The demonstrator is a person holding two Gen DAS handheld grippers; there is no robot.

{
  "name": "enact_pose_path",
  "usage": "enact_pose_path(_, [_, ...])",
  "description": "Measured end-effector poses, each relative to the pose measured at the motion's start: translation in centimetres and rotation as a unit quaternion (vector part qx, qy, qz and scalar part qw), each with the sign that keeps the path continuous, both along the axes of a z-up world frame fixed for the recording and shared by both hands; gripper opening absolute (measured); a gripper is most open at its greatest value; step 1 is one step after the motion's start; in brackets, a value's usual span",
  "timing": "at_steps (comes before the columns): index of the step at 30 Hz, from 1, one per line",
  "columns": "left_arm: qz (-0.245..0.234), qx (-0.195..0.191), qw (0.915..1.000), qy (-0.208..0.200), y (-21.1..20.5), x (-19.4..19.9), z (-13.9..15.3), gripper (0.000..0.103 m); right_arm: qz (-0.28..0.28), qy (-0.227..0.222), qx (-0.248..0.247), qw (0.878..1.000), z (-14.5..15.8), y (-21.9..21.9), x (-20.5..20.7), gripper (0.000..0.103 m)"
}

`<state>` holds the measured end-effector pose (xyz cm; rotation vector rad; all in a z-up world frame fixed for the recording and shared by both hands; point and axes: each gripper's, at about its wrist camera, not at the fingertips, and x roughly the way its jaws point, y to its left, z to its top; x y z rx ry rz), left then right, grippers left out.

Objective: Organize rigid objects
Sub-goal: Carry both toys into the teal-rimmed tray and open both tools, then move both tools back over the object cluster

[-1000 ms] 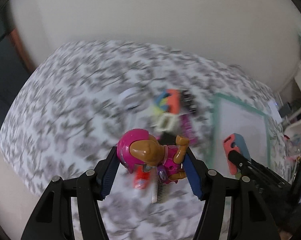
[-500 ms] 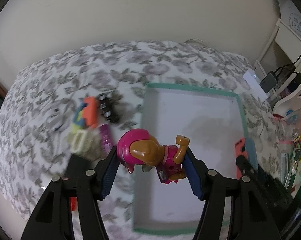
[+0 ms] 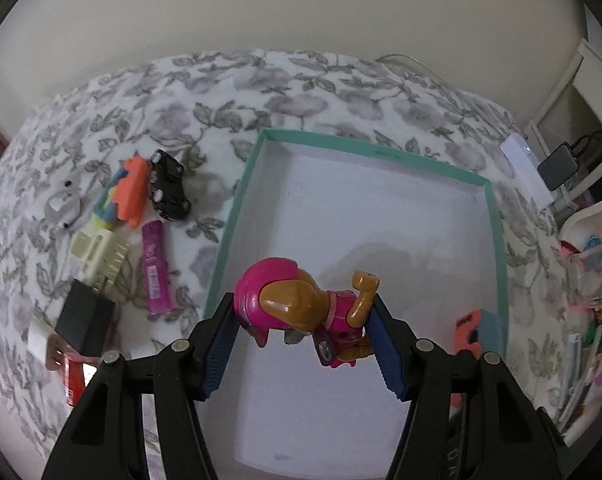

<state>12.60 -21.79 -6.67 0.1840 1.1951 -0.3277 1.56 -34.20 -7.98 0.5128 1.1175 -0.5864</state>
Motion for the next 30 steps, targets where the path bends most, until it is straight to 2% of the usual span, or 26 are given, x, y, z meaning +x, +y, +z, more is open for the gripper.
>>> enact_pose_path(5, [0.016,-0.019,0.9995,0.02,0.7,0.2,0.0,0.065,-0.003,-0.003,-0.009,1.0,0.3,0.1,-0.2,0.024])
enact_pose_path(11, [0.039,-0.033,0.9985,0.023,1.7,0.3,1.7,0.077,-0.006,-0.006,-0.014,1.0,0.9,0.2,-0.3,0.024])
enact_pose_path(12, [0.045,-0.035,0.9981,0.024,1.9,0.3,2.2,0.077,-0.008,-0.008,-0.013,1.0,1.0,0.1,-0.4,0.027])
enact_pose_path(14, [0.061,-0.038,0.9971,0.025,2.4,0.1,3.1,0.079,-0.014,-0.011,-0.017,1.0,1.2,0.2,-0.6,0.041])
enact_pose_path(15, [0.071,-0.037,0.9965,0.023,2.7,-0.1,3.5,0.08,-0.017,-0.012,-0.02,1.0,1.3,0.3,-0.7,0.056])
enact_pose_path(16, [0.081,-0.035,0.9959,0.021,3.0,-0.3,3.8,0.089,-0.019,-0.014,-0.02,1.0,1.4,0.4,-0.9,0.063])
enact_pose_path(17, [0.089,-0.032,0.9954,0.018,3.3,-0.6,4.1,0.093,-0.02,-0.015,-0.019,1.0,1.5,0.5,-1.1,0.063])
enact_pose_path(21, [0.105,-0.007,0.9944,-0.009,4.8,-1.3,4.6,0.093,-0.015,-0.015,-0.028,0.999,1.8,0.9,-1.2,0.064])
enact_pose_path(26, [0.147,0.005,0.9885,-0.034,8.0,-1.2,4.5,0.098,-0.008,-0.017,-0.029,0.999,1.7,1.3,-1.2,0.08])
enact_pose_path(30, [0.178,0.001,0.9839,-0.02,10.6,-0.4,4.1,0.098,-0.006,-0.014,-0.034,0.999,1.5,1.6,-1.1,0.089])
